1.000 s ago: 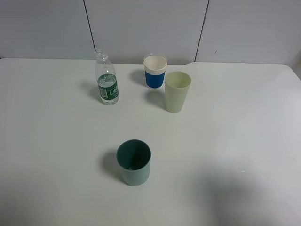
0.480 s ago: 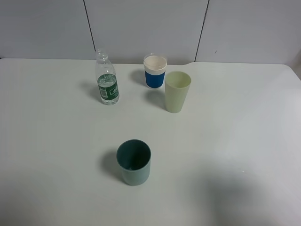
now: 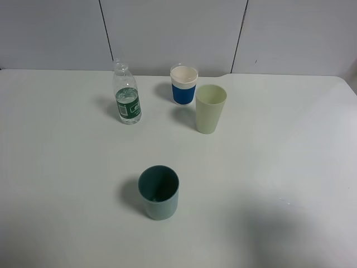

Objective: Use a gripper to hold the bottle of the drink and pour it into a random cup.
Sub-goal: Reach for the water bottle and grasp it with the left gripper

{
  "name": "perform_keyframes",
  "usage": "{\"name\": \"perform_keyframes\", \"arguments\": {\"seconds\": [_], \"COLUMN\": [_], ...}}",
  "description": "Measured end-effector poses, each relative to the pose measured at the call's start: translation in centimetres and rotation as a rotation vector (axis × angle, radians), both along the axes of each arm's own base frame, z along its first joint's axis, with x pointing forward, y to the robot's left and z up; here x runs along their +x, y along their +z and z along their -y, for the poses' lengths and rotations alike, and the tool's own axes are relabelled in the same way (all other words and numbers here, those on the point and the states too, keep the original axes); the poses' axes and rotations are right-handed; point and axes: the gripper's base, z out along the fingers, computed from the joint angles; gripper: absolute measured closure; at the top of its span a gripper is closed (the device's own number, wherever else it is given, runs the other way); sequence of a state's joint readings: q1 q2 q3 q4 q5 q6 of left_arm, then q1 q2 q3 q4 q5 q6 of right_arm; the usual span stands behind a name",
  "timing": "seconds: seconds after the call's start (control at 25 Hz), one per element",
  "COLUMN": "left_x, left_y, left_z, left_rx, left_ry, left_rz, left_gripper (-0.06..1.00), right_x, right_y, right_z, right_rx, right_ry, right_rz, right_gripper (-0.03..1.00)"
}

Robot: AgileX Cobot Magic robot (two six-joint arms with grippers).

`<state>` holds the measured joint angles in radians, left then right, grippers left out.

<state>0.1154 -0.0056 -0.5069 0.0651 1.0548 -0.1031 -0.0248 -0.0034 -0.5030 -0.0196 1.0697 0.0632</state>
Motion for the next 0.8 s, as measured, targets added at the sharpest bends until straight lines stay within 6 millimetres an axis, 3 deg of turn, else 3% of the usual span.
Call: {"name": "perform_keyframes", "arguments": {"seconds": [0.52,0.8], "left_x": [0.1,2.2], "left_y": [0.0,2.4], "left_z": [0.0,-0.2], "left_rx": [0.000,0.007], "left_ry": [0.000,-0.006], "left_rz": [-0.004,0.027], "left_gripper": [0.03,0.03], "right_x": [0.0,0.0], "right_y": [0.0,0.0], "right_z": [0.0,0.0], "right_rx": [0.000,0.000], "right_ry": [0.000,0.000], "right_rz": [0.000,0.000], "right_gripper": [0.33,0.33]}}
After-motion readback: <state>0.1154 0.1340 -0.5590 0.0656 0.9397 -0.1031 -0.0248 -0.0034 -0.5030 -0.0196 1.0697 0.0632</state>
